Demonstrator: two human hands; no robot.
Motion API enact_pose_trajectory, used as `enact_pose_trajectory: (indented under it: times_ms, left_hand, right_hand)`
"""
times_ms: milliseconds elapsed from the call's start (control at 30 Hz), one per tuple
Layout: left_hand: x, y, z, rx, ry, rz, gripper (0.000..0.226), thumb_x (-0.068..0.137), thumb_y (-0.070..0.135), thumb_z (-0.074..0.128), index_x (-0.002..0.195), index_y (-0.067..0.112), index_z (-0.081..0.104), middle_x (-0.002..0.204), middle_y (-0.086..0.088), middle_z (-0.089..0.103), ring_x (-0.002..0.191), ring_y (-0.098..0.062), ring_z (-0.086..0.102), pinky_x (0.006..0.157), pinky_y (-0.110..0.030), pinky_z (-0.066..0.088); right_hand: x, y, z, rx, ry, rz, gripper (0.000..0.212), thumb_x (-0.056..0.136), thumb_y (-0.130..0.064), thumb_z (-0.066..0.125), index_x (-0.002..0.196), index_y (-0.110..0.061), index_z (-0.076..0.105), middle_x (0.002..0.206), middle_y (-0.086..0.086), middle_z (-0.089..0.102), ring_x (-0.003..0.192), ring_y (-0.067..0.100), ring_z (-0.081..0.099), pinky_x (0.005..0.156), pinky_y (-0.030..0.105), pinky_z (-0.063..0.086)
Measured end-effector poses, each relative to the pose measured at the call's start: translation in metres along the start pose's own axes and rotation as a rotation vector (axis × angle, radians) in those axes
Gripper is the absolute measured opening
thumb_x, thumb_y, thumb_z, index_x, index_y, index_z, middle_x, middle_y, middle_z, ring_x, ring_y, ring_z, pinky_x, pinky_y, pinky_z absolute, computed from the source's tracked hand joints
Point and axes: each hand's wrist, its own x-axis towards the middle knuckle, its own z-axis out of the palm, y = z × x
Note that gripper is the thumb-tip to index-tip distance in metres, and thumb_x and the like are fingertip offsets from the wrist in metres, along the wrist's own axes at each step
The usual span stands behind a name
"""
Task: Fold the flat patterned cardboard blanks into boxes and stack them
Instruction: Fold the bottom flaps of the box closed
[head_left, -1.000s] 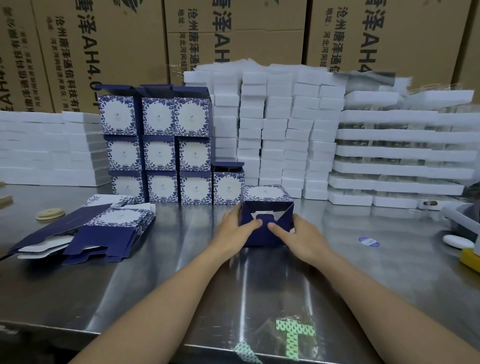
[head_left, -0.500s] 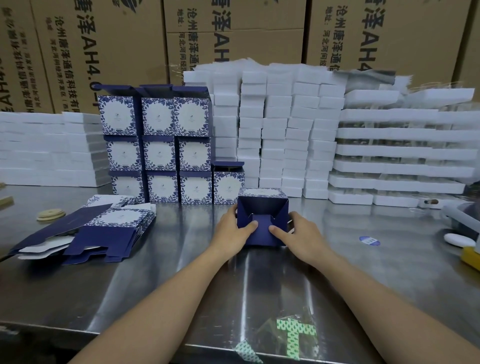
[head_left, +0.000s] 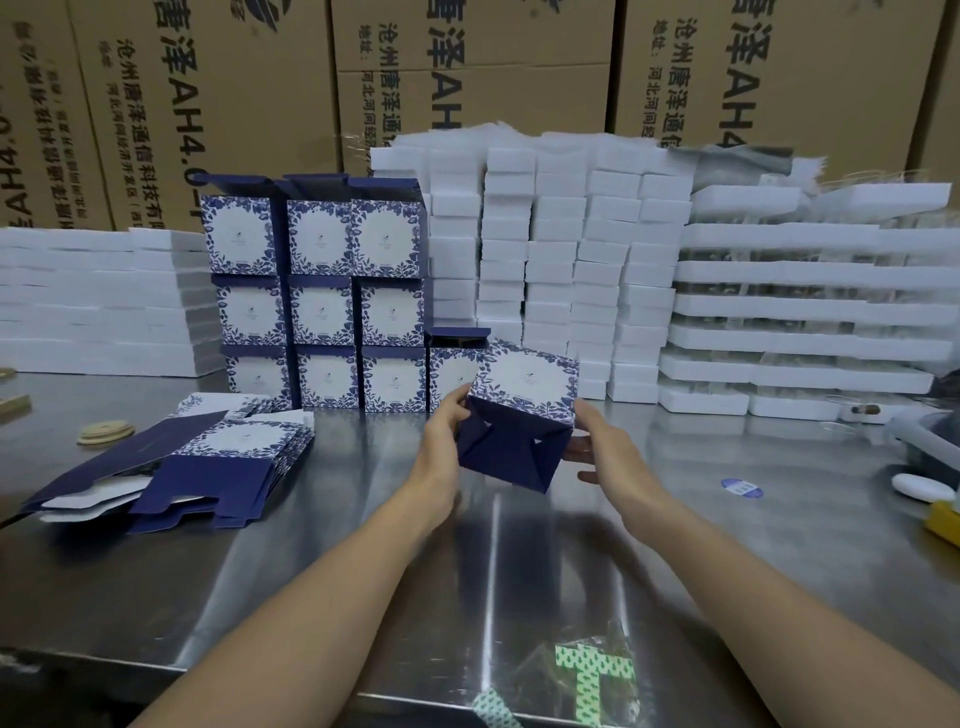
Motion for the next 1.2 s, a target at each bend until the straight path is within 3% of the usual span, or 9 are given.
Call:
enact_pose_trajectory:
  times_ms: [167,233,367,533,733,867,933,1067,1200]
  left_hand:
    - [0.004,0.01,-0.008,-0.077,-0.006,0.119,0.05,0.084,0.037,0.048,0.126,0.024,0.071,0.123,0.003,0.078,0.133,-0.015,0.061,0.12,-0.04,0.033]
    - [0.005,0.01,-0.008,-0.038,0.012,0.121,0.057,0.084,0.062,0.05,0.129,0.033,0.069,0.124,0.008,0.078,0.136,-0.018,0.059,0.122,-0.043,0.03]
    - [-0.002,0.012,-0.003,0.084,-0.069,0.116,0.058,0.081,0.077,0.056,0.13,0.047,0.065,0.12,0.027,0.073,0.123,-0.007,0.064,0.093,-0.032,0.047]
    - [-0.003,0.006,0.002,0.226,-0.006,0.255,0.03,0.095,0.045,0.073,0.124,0.039,0.069,0.116,0.024,0.073,0.108,0.008,0.065,0.099,-0.036,0.05]
    - [0.0,0.005,-0.001,0.361,0.237,0.415,0.022,0.101,0.021,0.06,0.086,0.032,0.072,0.08,0.012,0.071,0.083,-0.012,0.064,0.089,-0.056,0.061]
    - [-0.003,0.001,0.001,0.483,0.188,0.554,0.023,0.101,0.016,0.058,0.079,0.014,0.066,0.068,-0.004,0.063,0.067,-0.011,0.05,0.065,-0.04,0.052]
    - [-0.009,0.003,0.003,0.51,0.165,0.596,0.024,0.099,0.02,0.058,0.077,0.015,0.065,0.066,-0.002,0.061,0.065,-0.009,0.046,0.061,-0.037,0.041]
    - [-0.014,0.005,0.008,0.488,0.148,0.661,0.025,0.097,0.019,0.057,0.078,0.007,0.067,0.07,-0.01,0.061,0.071,-0.033,0.058,0.066,-0.051,0.06]
    - [-0.017,0.007,0.012,0.477,0.135,0.712,0.026,0.097,0.025,0.057,0.076,0.011,0.066,0.069,-0.004,0.06,0.071,-0.032,0.06,0.066,-0.054,0.06]
  right_hand:
    - [0.0,-0.002,0.001,0.07,0.047,-0.109,0.041,0.089,-0.013,0.044,0.117,-0.024,0.071,0.109,-0.007,0.079,0.097,0.014,0.071,0.089,0.032,0.051]
    - [0.001,-0.004,-0.001,0.13,0.076,-0.097,0.045,0.093,0.001,0.039,0.118,-0.022,0.069,0.12,-0.002,0.076,0.103,0.009,0.071,0.091,0.031,0.051]
    - [0.002,-0.005,-0.004,0.215,0.041,-0.048,0.03,0.11,-0.038,0.044,0.115,-0.028,0.072,0.122,-0.005,0.076,0.115,0.015,0.069,0.11,0.043,0.05]
    - [-0.007,-0.011,-0.003,0.149,-0.005,-0.127,0.064,0.088,-0.077,0.062,0.133,-0.032,0.066,0.131,-0.013,0.071,0.125,0.013,0.065,0.108,0.041,0.05]
    - [-0.035,-0.032,0.0,-0.278,0.435,-0.89,0.012,0.095,-0.021,0.064,0.107,-0.019,0.067,0.108,-0.007,0.064,0.104,0.018,0.06,0.092,0.033,0.049]
    - [-0.076,-0.064,0.026,-0.724,0.218,-1.328,0.018,0.094,-0.015,0.055,0.094,-0.006,0.07,0.094,0.006,0.065,0.088,0.026,0.061,0.075,0.03,0.048]
    - [-0.088,-0.078,0.041,-1.069,0.079,-1.101,0.023,0.094,-0.019,0.047,0.103,-0.009,0.066,0.095,0.006,0.064,0.088,0.029,0.064,0.065,0.033,0.044]
    - [-0.078,-0.114,0.035,-1.479,-0.03,-0.441,0.024,0.1,-0.016,0.053,0.121,-0.012,0.064,0.12,0.013,0.066,0.11,0.037,0.067,0.072,0.035,0.04]
    - [-0.05,-0.134,0.022,-1.702,-0.239,-0.144,0.032,0.103,-0.011,0.049,0.131,-0.011,0.064,0.132,0.013,0.063,0.111,0.036,0.06,0.086,0.041,0.047]
